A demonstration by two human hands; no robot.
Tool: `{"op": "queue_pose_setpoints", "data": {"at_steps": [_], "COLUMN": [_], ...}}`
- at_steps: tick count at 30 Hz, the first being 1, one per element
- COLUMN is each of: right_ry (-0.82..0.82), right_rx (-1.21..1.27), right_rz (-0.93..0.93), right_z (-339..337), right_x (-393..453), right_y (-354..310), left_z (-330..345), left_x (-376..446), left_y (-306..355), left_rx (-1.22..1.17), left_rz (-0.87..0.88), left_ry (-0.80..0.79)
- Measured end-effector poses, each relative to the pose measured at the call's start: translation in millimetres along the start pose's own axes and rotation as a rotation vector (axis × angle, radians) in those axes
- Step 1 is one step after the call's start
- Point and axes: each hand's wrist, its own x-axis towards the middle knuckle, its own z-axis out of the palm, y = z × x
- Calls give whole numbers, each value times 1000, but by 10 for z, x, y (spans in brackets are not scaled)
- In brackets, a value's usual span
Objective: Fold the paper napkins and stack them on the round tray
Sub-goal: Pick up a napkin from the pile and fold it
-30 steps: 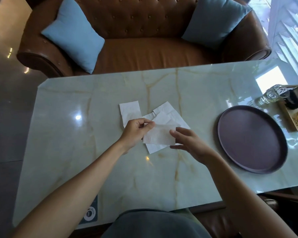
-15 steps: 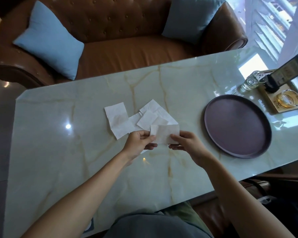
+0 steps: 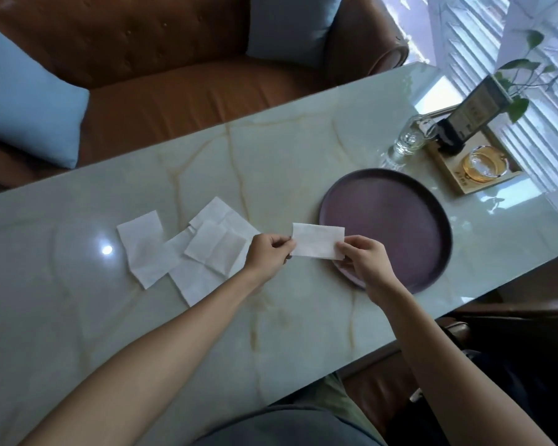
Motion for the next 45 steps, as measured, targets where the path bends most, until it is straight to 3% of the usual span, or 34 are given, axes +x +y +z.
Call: {"op": "queue_pose_setpoints", "data": {"at_steps": [11,24,29,33,37,45], "right_ry": [132,195,193,249,266,-77], "right_rx": [-159,-315,-448,-695,-807,-755], "right_rz": [31,154,194,205,113,-200], "right_z": [-1208,-1560,-1568,-1491,-1267,-117], "right_x": [957,1496,1530,1496,1433,1250], "right_y": [45,315,335,235,0,-485], "left_z": [1474,2079,2093,1982,1693,560], "left_x": [893,1247,1236,1200,1103,827], "left_y": [275,151,199,252,291,252], "left_rx": [90,293,403,448,409,282], "left_rz": [-67,-166,-178,-158,-147,-157], "left_ry": [31,40,-25,-89,-71,138]}}
